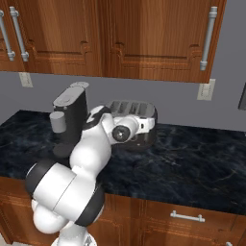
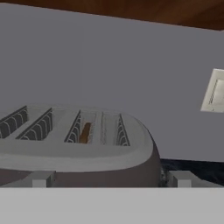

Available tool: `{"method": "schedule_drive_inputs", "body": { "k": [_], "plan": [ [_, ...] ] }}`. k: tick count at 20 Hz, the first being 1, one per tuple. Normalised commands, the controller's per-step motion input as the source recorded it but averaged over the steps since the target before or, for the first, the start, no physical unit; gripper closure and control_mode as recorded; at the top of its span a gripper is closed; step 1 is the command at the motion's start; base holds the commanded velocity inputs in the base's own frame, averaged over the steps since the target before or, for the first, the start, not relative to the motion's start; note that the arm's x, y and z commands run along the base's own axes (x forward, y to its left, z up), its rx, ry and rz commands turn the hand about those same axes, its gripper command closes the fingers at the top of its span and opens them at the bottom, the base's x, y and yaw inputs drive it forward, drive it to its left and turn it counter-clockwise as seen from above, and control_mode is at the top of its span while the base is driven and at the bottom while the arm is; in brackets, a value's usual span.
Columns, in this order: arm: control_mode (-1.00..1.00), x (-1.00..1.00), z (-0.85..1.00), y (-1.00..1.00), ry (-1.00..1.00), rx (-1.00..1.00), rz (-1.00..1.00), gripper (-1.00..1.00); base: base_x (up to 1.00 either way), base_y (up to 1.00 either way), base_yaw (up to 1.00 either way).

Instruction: Start the toaster. Once the lever pops up, take the bread to the plate on the dining counter.

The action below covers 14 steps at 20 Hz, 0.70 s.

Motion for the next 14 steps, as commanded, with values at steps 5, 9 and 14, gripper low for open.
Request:
{"method": "schedule_drive_inputs", "body": {
  "k": [5, 9, 14],
  "plan": [
    [-1.00, 0.01, 0.24, 0.00, 0.10, 0.00, 0.00, -1.00, 0.00, 0.00, 0.00],
    [-1.00, 0.00, 0.40, 0.00, 0.10, 0.02, 0.00, -1.00, 0.00, 0.00, 0.00],
    [-1.00, 0.00, 0.53, 0.00, 0.13, 0.03, 0.00, -1.00, 0.00, 0.00, 0.00]
  ]
}}
